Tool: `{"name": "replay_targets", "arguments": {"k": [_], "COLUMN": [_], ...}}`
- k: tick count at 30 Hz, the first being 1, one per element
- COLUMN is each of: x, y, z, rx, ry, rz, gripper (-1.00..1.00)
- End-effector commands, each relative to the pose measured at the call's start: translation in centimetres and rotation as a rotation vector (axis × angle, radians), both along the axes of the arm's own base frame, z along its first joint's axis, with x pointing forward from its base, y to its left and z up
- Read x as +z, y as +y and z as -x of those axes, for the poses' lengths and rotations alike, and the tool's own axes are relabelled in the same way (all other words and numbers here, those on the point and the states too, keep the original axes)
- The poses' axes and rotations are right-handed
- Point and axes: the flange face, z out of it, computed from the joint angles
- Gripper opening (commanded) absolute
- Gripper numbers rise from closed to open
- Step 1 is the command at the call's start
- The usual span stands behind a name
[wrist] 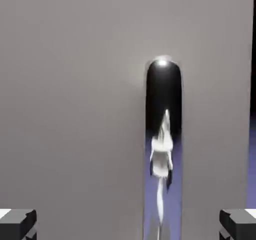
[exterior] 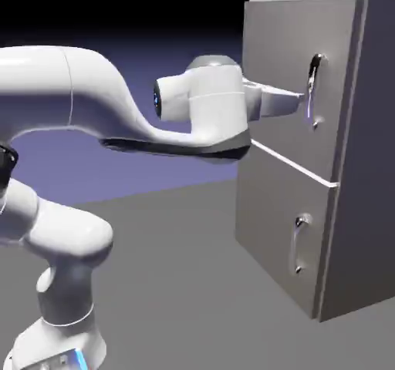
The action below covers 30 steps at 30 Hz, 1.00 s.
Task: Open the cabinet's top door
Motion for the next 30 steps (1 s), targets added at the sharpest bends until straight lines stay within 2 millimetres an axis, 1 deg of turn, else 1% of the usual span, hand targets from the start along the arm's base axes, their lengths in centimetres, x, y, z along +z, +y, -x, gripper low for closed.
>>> {"name": "replay_targets", "arguments": {"k": [1, 3, 8, 9, 10, 11, 22, 30], "x": [-0.1, -0.2, -0.2, -0.2, -0.2, -0.2, -0.2, -0.2], "y": [-0.5, -0.7, -0.5, -0.5, -0.5, -0.5, 2.0, 4.1], "z": [-0.2, -0.3, -5.2, -5.3, -5.3, -5.3, 0.3, 3.8], "rx": [0.001, 0.002, 0.002, 0.002, 0.002, 0.002, -0.155, -0.26], "ry": [-0.01, -0.014, -0.014, -0.014, -0.014, -0.014, -0.015, -0.015], "rz": [-0.003, -0.005, -0.005, -0.005, -0.005, -0.005, -0.004, -0.003], "gripper": [0.0, 0.0, 0.0, 0.0, -1.0, -1.0, -1.0, -1.0]}}
